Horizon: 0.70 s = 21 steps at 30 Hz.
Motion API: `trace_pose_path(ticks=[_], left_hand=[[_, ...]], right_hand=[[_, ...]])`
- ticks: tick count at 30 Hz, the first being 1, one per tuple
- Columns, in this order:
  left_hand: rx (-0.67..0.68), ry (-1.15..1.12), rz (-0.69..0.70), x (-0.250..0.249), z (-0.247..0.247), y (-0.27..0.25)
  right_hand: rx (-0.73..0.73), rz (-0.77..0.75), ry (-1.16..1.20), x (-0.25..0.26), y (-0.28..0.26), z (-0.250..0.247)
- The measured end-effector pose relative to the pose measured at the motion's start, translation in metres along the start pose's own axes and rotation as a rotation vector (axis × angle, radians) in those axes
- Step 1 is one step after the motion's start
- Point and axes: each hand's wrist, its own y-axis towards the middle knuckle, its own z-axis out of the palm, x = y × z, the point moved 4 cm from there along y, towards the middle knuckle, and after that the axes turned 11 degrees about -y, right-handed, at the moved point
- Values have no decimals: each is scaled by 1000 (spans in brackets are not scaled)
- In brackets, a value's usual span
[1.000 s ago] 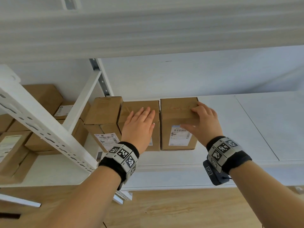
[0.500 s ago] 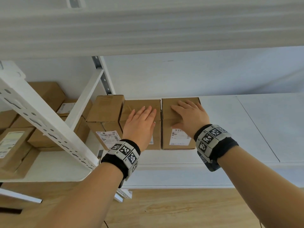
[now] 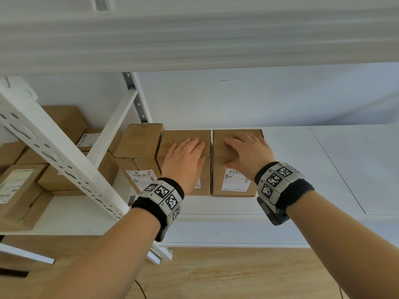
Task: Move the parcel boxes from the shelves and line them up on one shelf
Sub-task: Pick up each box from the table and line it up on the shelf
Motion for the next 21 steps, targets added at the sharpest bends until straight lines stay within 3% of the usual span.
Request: trace_pose_path(ticks=[12, 21], left_hand=[[-2, 38, -74, -17, -15, 2], [-192, -130, -57, -35, -47, -32]], right_hand=[[-24, 21, 120, 7, -16, -14], [-197, -61, 251, 25, -47, -38]])
